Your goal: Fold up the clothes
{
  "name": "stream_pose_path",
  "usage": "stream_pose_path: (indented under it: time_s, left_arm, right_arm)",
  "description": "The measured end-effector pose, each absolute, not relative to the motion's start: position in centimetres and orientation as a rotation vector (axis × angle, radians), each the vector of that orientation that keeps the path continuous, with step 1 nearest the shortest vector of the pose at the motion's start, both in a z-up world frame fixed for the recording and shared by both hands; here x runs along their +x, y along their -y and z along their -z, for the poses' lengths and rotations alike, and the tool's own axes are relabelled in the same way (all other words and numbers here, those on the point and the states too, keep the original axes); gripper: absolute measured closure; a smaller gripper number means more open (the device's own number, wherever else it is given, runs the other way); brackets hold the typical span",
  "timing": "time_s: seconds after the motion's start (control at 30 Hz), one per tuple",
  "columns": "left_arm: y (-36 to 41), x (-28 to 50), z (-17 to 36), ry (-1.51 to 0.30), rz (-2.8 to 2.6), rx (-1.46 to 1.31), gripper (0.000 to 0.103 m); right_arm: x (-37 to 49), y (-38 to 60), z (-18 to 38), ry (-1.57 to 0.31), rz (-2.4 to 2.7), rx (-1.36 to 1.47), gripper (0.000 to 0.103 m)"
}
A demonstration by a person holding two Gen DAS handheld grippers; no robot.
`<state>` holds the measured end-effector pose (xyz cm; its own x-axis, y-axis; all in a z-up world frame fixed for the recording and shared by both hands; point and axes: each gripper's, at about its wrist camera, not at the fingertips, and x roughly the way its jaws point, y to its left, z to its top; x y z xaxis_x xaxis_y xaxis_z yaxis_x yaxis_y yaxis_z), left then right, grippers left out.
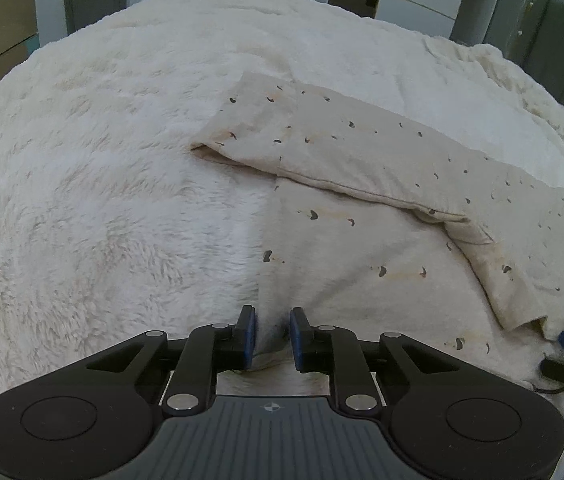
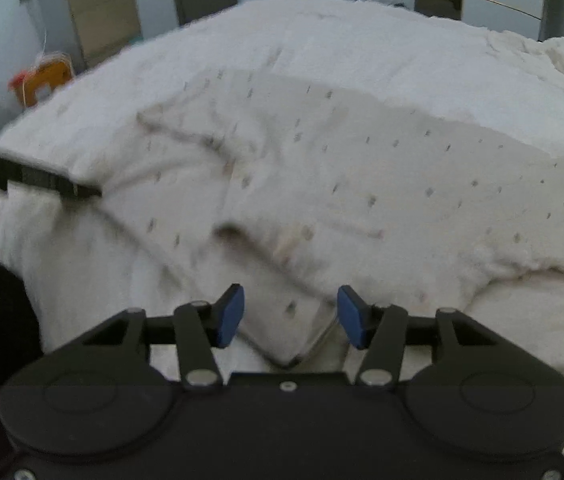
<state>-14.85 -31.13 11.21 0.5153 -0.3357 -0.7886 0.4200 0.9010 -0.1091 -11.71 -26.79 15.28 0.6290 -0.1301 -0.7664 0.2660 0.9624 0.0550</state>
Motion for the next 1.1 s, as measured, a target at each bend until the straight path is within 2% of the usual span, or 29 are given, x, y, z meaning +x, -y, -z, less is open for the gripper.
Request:
stream_pose_path:
  time_s: [0.47, 0.6, 0.63, 0.7, 0.73, 0.77, 0.87, 1.03, 1.1]
  left_arm:
    - [31.0, -15.0, -11.2, -0.927, 0.465, 0.085, 0.082]
    - [30.8, -14.9, -11.2, -0.934, 0.466, 0.069, 0.082]
    - [30.9, -14.9, -11.2, -0.935, 0.467, 0.069, 0.082]
    - [31.0, -14.9, -11.2, -0.938, 0.469, 0.075, 0.082]
    - [31.0, -14.9, -11.2, -0.939, 0.47, 0.077, 0.082]
    - [31.0, -14.9, -11.2, -0.939, 0.472, 0.078, 0.082]
    - [30.9, -14.9, -11.2, -0.941, 0.478, 0.07, 0.082]
    - [30.7, -14.8, -11.1, -0.947, 0.487, 0.055, 0.082]
    - [30.6, -14.7, -11.1, -0.95, 0.49, 0.049, 0.081]
  right_arm:
    - [-13.2, 26.3, -16.6, -0.842, 0.214, 0.072, 0.054]
    - [-12.3, 24.2, -15.5, -0.863, 0.151, -0.037, 0.046]
    - [-11.9, 23.6, -15.1, -0.872, 0.142, -0.075, 0.047]
    - [-11.2, 22.6, -14.4, -0.88, 0.136, -0.154, 0.052]
    - [-11.0, 22.1, -14.1, -0.878, 0.139, -0.194, 0.065]
    - [-10.8, 21.6, -13.9, -0.877, 0.142, -0.234, 0.083]
    - [-11.6, 21.8, -14.5, -0.878, 0.13, -0.203, 0.099]
    - [-13.1, 22.2, -15.6, -0.88, 0.111, -0.146, 0.103]
    - [-13.7, 22.3, -16.1, -0.881, 0.103, -0.123, 0.098]
